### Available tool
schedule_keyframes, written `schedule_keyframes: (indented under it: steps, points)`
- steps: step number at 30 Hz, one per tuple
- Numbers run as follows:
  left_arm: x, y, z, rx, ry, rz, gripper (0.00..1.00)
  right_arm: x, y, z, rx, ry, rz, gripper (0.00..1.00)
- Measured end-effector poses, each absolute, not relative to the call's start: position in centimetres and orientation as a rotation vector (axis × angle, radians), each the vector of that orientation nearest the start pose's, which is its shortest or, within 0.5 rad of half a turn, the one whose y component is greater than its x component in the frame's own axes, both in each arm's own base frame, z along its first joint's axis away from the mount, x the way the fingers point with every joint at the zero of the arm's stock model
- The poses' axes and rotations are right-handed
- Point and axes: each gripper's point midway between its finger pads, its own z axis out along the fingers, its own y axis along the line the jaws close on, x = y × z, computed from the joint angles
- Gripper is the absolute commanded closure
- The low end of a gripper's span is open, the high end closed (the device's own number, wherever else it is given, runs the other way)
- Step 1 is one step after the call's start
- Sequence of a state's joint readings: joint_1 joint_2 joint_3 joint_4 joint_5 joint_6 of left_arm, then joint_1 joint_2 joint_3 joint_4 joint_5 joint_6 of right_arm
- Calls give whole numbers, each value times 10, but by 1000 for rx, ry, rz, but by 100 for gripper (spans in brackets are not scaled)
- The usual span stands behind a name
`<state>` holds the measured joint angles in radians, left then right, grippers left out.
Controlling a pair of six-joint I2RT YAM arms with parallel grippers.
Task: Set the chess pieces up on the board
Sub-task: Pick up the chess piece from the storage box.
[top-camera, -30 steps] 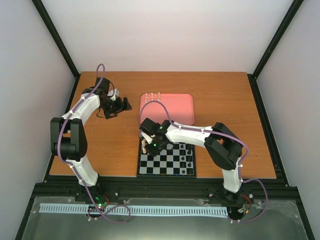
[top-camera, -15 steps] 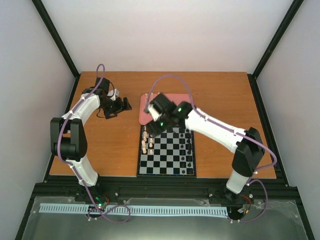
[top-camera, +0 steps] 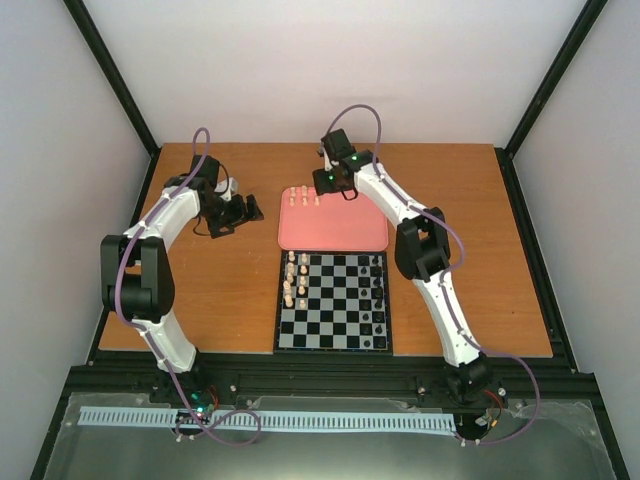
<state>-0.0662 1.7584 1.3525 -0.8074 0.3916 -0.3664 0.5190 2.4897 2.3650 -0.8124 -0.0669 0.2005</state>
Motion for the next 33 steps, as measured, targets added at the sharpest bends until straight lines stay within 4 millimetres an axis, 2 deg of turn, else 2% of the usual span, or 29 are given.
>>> schedule_keyframes:
  steps: [3, 5, 9, 14, 24, 28, 33]
  points:
    - [394, -92, 113, -320, 2790, -653, 0, 541, 320, 78, -423, 2551, 384, 41]
    - [394, -92, 113, -320, 2790, -654, 0, 539, 324, 70, -431, 2567, 407, 41]
    - [394, -92, 109, -324, 2799, -654, 0, 533, 334, 71, -448, 2569, 475, 42]
    - [394, -93, 101, -332, 2819, -656, 0, 533, 342, 72, -450, 2558, 521, 50]
    - [395, -93, 100, -332, 2821, -659, 0, 531, 341, 35, -439, 2621, 514, 55]
    - [395, -93, 99, -332, 2822, -663, 0, 533, 342, 37, -434, 2608, 517, 58]
    - [395, -93, 99, -332, 2823, -664, 0, 534, 342, 37, -430, 2605, 516, 68]
